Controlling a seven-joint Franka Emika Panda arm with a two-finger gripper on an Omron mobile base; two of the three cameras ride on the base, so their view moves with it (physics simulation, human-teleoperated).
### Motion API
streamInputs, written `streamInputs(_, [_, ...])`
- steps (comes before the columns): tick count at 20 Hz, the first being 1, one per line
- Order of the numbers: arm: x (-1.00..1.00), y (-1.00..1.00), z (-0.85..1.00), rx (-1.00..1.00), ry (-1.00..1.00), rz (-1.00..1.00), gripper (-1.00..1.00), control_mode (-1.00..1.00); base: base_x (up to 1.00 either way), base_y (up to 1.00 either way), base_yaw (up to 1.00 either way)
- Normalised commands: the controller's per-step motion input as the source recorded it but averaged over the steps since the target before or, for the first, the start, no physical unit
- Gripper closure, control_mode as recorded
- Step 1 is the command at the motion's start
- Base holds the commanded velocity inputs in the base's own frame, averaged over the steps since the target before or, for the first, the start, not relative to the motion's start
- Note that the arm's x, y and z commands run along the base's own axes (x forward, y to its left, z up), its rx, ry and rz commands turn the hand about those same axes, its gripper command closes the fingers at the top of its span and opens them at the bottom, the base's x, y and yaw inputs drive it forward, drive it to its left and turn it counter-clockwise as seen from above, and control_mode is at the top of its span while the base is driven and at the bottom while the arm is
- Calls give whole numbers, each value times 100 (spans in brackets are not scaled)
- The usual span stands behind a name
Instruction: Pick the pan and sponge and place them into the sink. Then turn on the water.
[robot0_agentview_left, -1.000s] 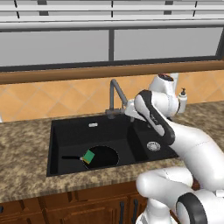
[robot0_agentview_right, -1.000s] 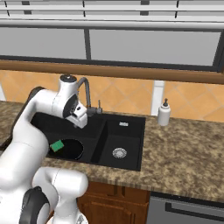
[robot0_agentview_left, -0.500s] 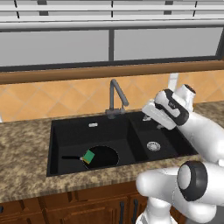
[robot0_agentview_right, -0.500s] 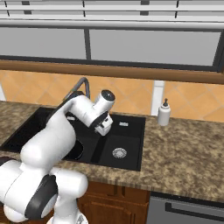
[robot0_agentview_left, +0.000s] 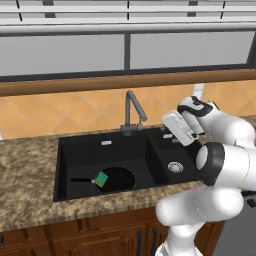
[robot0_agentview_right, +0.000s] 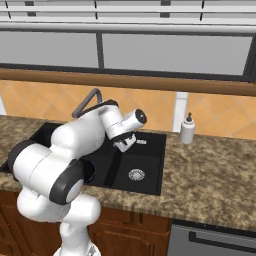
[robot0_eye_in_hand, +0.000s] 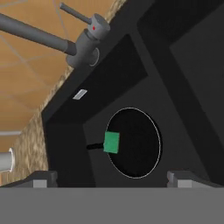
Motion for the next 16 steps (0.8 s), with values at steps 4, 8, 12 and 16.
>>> streamInputs(4, [13,0,-9,0,-1,0,-100,-100,0,0,0])
streamInputs(8, [46,3,-28,4,-9,0,-100,-100,0,0,0])
streamInputs(12, [51,9,-25,5,-12,0,-100,-100,0,0,0])
streamInputs(16, [37,8,-21,4,-19,0,-100,-100,0,0,0])
